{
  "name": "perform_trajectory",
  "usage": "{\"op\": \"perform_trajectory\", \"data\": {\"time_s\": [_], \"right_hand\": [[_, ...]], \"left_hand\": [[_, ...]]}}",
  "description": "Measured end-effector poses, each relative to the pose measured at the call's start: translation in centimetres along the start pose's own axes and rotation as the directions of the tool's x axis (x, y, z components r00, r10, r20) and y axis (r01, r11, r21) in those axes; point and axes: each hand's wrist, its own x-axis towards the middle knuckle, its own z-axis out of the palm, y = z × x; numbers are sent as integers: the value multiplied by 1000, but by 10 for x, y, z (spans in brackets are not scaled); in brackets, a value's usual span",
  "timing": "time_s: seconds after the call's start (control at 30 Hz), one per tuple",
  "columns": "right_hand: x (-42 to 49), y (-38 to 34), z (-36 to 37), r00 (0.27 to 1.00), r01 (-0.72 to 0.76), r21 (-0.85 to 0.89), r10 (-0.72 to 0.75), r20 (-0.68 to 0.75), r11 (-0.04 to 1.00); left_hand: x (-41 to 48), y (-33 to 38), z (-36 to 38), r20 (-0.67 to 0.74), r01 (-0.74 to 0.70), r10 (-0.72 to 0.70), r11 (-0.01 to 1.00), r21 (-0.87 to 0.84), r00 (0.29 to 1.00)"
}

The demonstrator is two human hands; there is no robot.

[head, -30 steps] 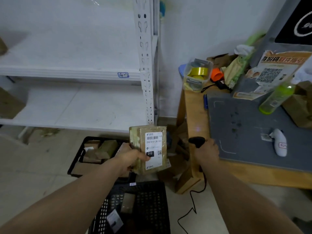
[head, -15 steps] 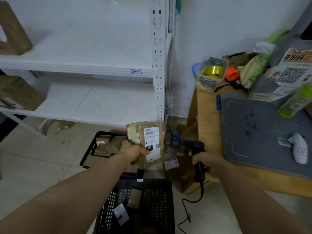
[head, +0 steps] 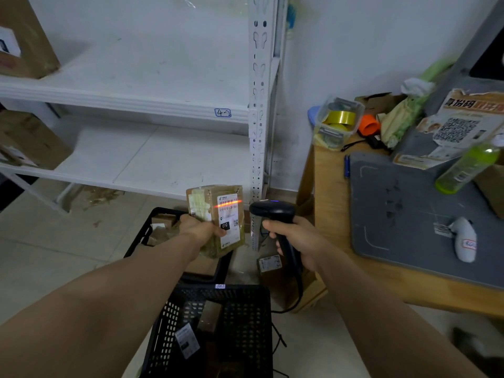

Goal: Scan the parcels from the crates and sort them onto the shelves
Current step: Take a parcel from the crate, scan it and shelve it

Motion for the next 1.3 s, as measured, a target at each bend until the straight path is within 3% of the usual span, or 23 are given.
{"op": "perform_trajectory", "data": {"time_s": [0.7, 0.87, 1.07, 1.3], "right_hand": [[-6, -10, 2, 1000, -14, -63, 13, -25, 998], [4, -4, -22, 974, -66, -135, 35, -225, 989], [28, 25, -85, 867, -314, -371, 105, -488, 874], [54, 57, -121, 831, -390, -488, 70, -552, 781]], "left_hand": [[-17, 3, 0, -6, 9, -9, 997, 74, 1000], [-32, 6, 7, 65, -6, 3, 999, 45, 998], [-46, 10, 28, 234, -33, 14, 996, 79, 972], [-58, 8, 51, 340, -38, 4, 995, 94, 940]]}}
